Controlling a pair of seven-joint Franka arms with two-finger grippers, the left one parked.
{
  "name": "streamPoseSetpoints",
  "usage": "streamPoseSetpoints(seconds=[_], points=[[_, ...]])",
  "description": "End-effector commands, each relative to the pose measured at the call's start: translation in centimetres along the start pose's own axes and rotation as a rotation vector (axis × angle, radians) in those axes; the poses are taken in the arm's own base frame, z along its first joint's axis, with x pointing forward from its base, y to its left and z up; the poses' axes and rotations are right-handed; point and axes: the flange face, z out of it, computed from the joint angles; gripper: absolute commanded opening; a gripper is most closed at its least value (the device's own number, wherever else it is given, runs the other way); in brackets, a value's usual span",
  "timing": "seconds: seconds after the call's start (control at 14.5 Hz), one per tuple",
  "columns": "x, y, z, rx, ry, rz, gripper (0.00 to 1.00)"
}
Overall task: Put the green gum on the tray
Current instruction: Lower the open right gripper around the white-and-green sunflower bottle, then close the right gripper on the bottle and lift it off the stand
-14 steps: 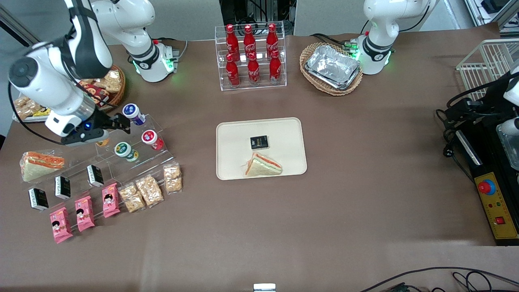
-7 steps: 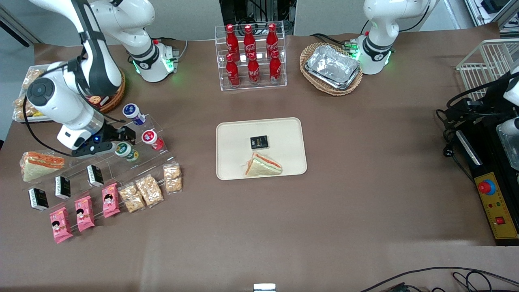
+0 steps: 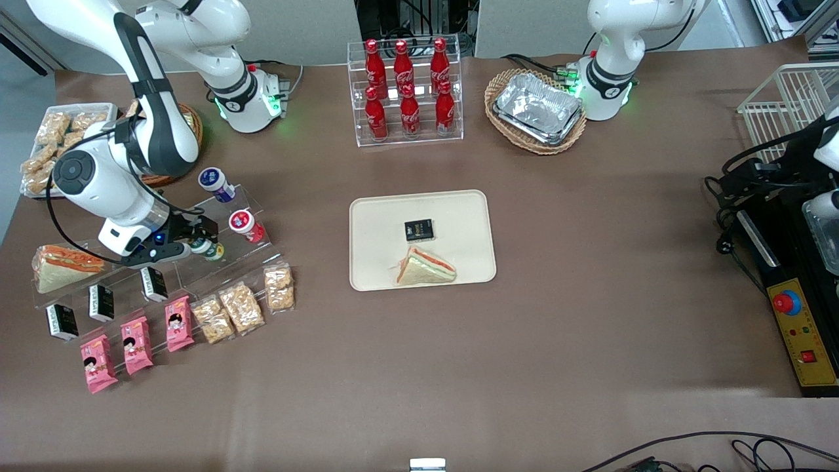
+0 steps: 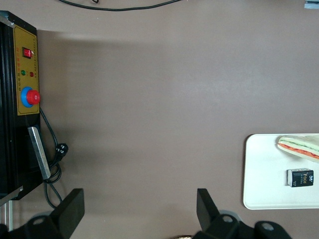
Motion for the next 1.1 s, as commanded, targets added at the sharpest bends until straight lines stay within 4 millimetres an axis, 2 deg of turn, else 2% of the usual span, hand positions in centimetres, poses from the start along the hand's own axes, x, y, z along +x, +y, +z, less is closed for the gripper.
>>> streamPoseSetpoints(seconds=[0.0,0.28,0.83,0.9,1.03], points=[[0.33,0.13,0.24,-0.004,0.010,-0.013,1.00],[0.16,0.09,0.38,-0.003,0.004,-0.013,1.00],[-0.07,-0.03,0.85,0.000,-0.007,-0.019,0.82],[-0.03,-0.02,0.86,-0.001,-0.007,-0.019,0.76],[-0.03,-0.02,0.86,-0.001,-0.007,-0.019,0.71]])
